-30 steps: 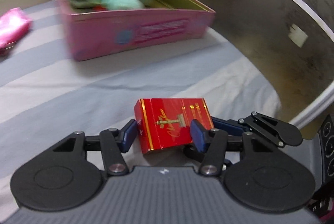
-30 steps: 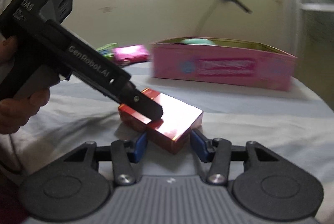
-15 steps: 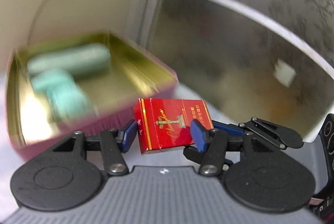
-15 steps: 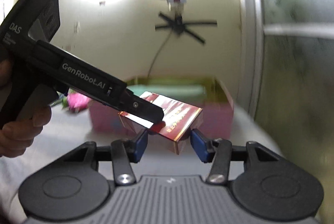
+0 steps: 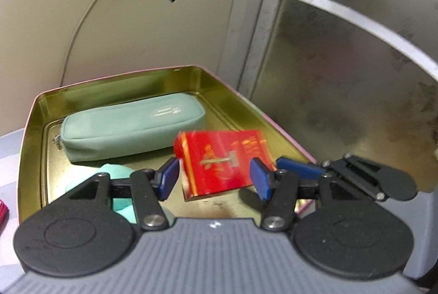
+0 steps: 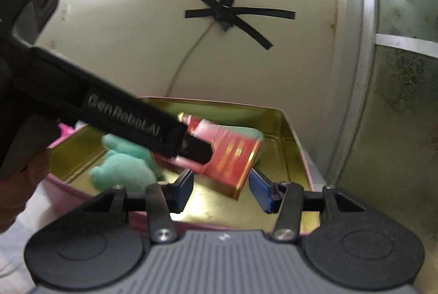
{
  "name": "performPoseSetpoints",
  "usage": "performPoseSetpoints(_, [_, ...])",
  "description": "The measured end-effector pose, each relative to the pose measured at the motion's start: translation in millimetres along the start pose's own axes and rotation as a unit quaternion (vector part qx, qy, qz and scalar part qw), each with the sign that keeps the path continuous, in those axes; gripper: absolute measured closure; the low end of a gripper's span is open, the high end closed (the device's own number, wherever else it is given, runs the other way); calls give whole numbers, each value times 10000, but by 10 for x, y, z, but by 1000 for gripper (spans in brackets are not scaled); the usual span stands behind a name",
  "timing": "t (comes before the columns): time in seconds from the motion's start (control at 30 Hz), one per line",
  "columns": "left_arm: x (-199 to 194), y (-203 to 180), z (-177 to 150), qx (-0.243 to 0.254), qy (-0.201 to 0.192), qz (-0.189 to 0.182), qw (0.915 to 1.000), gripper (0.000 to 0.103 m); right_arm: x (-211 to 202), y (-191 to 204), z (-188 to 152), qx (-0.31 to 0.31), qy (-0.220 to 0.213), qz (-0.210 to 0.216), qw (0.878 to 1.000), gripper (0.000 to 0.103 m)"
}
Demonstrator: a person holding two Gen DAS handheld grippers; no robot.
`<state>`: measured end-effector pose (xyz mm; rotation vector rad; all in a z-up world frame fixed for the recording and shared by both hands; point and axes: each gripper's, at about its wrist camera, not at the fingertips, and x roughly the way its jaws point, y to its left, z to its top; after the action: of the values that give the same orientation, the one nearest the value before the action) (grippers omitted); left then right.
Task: Organize objects
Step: 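Carry the red box into the pink tin and open the right gripper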
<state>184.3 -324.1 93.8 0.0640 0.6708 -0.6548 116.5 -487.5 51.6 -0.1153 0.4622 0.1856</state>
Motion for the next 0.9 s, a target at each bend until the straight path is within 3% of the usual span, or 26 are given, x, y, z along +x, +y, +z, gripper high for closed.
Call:
performPoseSetpoints(0.1, [-4, -31, -28, 148, 45, 427, 9990, 43, 40, 5, -39, 168, 25, -27, 9999, 54])
performPoseSetpoints(0.17, [-55, 9, -49, 118, 69, 504, 9986, 43, -46, 21, -84, 276, -1, -24, 9996, 54])
performPoseSetpoints(0.53, [-746, 83, -363, 311, -223, 1156, 9926, 35, -898, 340, -393, 889, -544, 198, 9944, 54])
performPoseSetpoints(0.73, [-1086, 226, -758, 401, -192, 1251, 9911, 34, -939, 615, -658, 1339, -41, 523, 9896, 54])
performPoseSetpoints(0.9, [-1278, 534, -1271, 474, 49, 1611, 9858, 34, -796, 944, -840, 1087, 595, 524, 9909, 54])
